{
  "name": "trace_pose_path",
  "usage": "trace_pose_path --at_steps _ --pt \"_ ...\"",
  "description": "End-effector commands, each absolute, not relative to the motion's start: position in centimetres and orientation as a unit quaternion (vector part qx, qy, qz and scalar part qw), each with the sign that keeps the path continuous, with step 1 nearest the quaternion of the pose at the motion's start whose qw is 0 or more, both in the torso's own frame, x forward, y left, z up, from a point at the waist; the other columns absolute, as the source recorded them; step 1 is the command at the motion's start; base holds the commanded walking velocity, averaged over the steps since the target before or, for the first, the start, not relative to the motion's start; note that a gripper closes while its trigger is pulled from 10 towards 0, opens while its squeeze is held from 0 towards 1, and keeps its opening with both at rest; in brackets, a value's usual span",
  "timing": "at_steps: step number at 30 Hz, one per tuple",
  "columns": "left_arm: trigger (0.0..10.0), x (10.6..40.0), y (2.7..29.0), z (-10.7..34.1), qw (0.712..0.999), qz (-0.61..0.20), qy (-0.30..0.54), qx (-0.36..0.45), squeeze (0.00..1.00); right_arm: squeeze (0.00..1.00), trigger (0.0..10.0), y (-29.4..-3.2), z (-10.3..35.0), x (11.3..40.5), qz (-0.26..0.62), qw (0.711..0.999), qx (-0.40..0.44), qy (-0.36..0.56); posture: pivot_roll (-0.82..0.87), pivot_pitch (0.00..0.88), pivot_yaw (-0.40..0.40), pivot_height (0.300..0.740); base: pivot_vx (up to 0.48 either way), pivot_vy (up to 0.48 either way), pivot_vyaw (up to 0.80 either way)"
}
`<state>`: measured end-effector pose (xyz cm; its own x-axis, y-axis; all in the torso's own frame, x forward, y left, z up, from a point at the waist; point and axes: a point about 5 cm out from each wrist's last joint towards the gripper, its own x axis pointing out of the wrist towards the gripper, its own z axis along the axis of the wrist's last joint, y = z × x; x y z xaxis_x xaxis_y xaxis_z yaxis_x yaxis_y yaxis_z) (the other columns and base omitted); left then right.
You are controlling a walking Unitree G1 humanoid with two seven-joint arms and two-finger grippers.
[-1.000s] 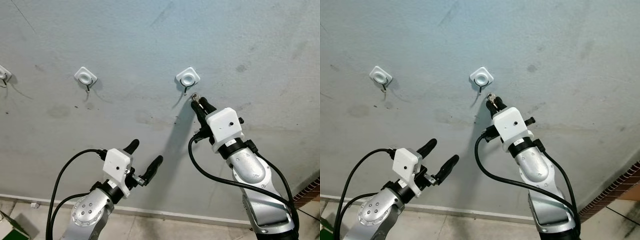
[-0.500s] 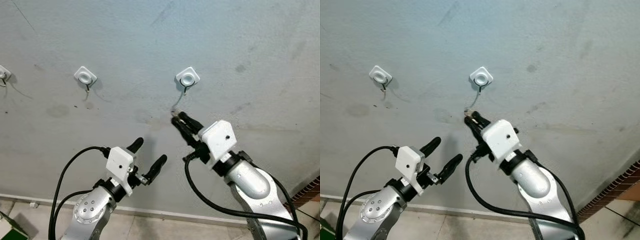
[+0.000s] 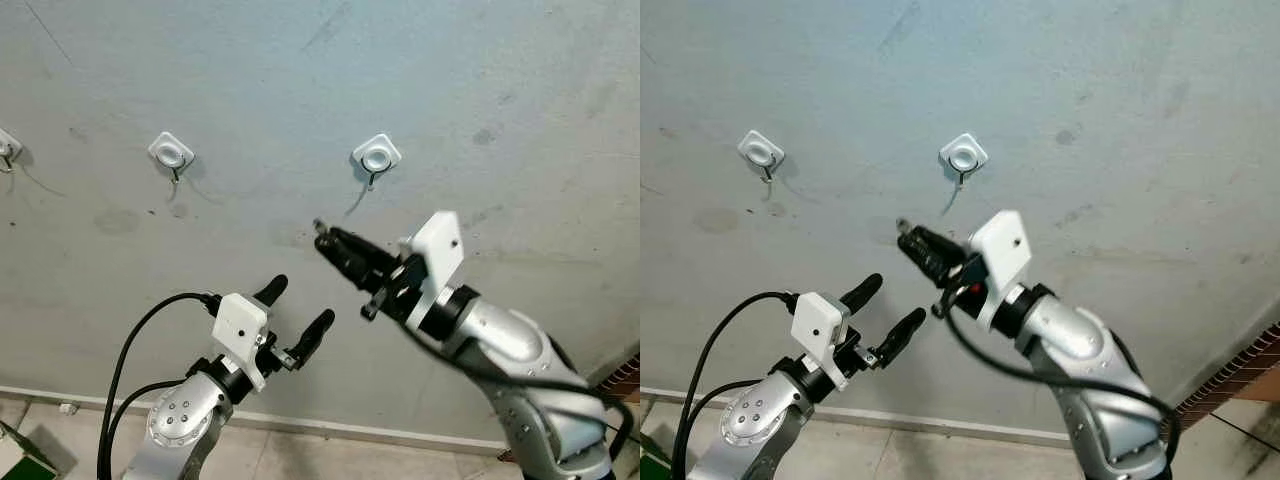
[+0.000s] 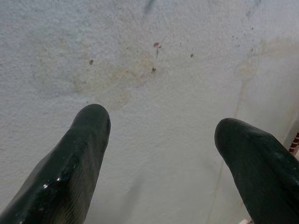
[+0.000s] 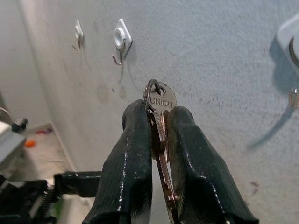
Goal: Hang keys on a hook
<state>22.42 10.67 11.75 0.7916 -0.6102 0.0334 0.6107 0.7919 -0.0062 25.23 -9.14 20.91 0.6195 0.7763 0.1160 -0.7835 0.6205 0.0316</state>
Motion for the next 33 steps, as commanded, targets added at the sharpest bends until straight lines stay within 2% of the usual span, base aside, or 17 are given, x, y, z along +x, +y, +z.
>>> trace_pose_path --at_steps 1,5,7,15,25,33 --pt "10.0 22.6 10.6 12.3 0.945 -0.326 -0.025 -0.008 0.0 0.0 10.0 -9.4 21.0 25.5 0.439 0.896 0.055 -0.036 -0.07 0.027 0.047 0.74 0.0 0.0 0.0" --pt "10.0 23.0 10.1 13.3 0.942 -0.332 -0.043 -0.021 0.0 0.0 10.0 -10.0 20.9 26.4 0.429 0.9 0.077 -0.026 -0.07 0.023 0.049 0.74 0.0 0.0 0.0" --pt "10.0 23.3 9.8 13.9 0.94 -0.335 -0.052 -0.026 0.0 0.0 10.0 -10.1 21.0 26.8 0.43 0.896 0.108 -0.02 -0.07 0.02 0.051 0.74 0.0 0.0 0.0" --pt "10.0 23.5 9.5 14.7 0.938 -0.338 -0.062 -0.039 0.0 0.0 10.0 -10.3 21.1 27.3 0.441 0.886 0.141 -0.008 -0.07 0.018 0.052 0.74 0.0 0.0 0.0" --pt "10.0 23.5 9.0 17.1 0.933 -0.341 -0.102 -0.048 0.0 0.0 10.0 -11.2 20.4 27.3 0.436 0.89 0.134 0.007 -0.07 0.017 0.05 0.74 0.0 0.0 0.0" --pt "10.0 21.7 9.8 16.3 0.937 -0.337 -0.074 -0.048 0.0 0.0 10.0 -12.1 20.0 27.5 0.423 0.898 0.119 0.014 -0.05 0.019 0.047 0.74 0.0 0.0 0.0"
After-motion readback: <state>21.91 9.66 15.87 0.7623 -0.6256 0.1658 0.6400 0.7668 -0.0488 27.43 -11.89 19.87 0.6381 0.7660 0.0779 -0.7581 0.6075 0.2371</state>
